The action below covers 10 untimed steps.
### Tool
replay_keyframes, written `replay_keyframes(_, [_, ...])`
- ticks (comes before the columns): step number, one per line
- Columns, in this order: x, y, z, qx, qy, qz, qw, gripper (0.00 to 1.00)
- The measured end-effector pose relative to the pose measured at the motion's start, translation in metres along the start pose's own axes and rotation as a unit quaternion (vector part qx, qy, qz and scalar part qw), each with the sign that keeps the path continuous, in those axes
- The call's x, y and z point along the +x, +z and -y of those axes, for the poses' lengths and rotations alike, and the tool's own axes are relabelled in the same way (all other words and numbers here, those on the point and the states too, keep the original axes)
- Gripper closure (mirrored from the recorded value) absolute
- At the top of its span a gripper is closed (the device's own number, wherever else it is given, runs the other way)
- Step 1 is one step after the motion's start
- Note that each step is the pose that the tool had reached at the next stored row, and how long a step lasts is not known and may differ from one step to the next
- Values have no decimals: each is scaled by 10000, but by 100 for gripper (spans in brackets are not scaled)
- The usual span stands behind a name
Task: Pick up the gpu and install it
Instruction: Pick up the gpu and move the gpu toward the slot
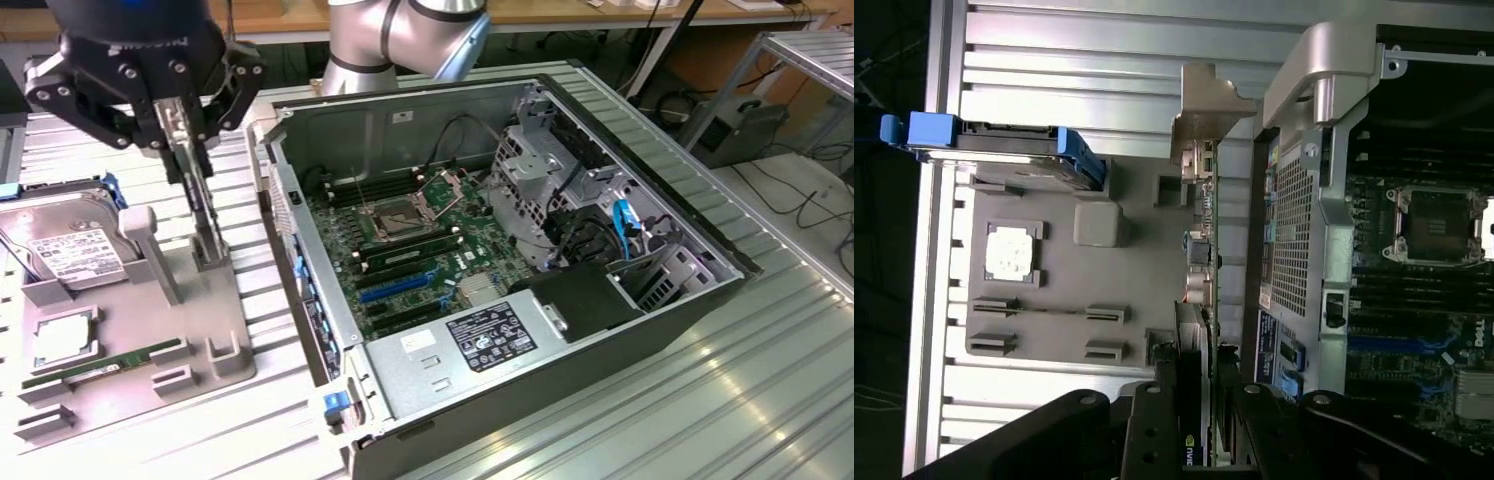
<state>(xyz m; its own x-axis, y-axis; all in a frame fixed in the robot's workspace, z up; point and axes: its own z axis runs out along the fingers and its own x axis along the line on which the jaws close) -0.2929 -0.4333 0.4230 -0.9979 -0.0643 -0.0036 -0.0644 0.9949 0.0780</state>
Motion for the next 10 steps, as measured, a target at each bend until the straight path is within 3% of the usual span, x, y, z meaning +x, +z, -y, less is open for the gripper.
replay_keyframes(3, [-124,-112,39,-36,-1,3,10000,74])
replay_keyframes(10, [-438,-255,127,-48,0,-10,10000,74])
